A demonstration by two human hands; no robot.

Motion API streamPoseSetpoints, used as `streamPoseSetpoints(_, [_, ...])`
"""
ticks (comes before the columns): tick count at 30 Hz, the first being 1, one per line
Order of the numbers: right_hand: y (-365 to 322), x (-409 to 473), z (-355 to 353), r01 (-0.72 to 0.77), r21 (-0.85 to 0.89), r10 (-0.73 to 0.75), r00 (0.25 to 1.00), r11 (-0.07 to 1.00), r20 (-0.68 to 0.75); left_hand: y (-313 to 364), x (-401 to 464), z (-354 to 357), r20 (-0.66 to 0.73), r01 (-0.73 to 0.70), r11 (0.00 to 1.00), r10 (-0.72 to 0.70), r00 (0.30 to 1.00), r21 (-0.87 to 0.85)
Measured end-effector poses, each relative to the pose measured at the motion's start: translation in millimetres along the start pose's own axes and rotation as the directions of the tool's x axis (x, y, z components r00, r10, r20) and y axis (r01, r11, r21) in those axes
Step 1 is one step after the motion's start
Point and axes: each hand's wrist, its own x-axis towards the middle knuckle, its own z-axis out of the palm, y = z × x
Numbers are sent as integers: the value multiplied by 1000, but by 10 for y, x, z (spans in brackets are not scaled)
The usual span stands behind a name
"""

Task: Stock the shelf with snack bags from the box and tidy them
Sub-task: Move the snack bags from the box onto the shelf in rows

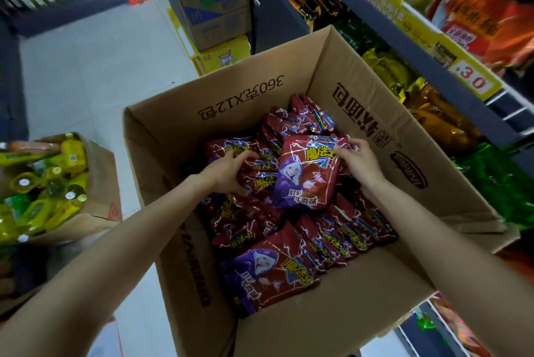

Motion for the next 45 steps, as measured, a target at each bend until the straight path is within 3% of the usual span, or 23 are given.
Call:
streamPoseSetpoints(2, [17, -23, 20, -4, -44, 7, 998, 999, 67, 27, 18, 46, -101, -9, 998, 15, 995, 59])
streamPoseSetpoints(5, [79, -62, 85, 79, -228, -43, 986, 971, 160, -20, 6, 68, -200, -51, 997, 39, 979, -57])
streamPoseSetpoints(9, [64, -129, 134, 152, -257, -99, 973, 954, 206, -23, -12, -48, -261, -87, 992, 59, 963, -95])
streamPoseSetpoints(12, [-110, -282, 33, 265, -258, -228, 960, 929, 165, 55, -87, -219, -409, -138, 989, 105, 907, -52])
streamPoseSetpoints(14, [-251, -414, -97, 332, -202, -318, 943, 922, 97, 124, -169, -355, -479, -213, 961, 104, 872, -179])
streamPoseSetpoints(16, [-382, -569, -260, 375, -115, -375, 927, 920, 23, 229, -273, -483, -554, -322, 886, 92, 828, -335])
streamPoseSetpoints(20, [-530, -909, -631, 447, 14, -443, 889, 894, -113, 591, -516, -721, -684, -508, 714, 57, 727, -481])
streamPoseSetpoints(23, [-583, -1187, -909, 484, 126, -456, 868, 866, -198, 931, -651, -821, -715, -597, 588, 45, 698, -546])
streamPoseSetpoints(34, [-206, -2333, -2271, 603, 225, -457, 756, 766, -468, 2678, -1168, -677, -735, -787, 274, 287, 615, -552])
streamPoseSetpoints(40, [335, -3092, -3195, 608, 242, -357, 693, 756, -626, 3891, -1448, -278, -740, -845, 191, 412, 531, -500])
streamPoseSetpoints(45, [770, -3587, -3895, 601, 186, -280, 595, 778, -753, 4926, -1564, 117, -724, -876, 197, 499, 476, -440])
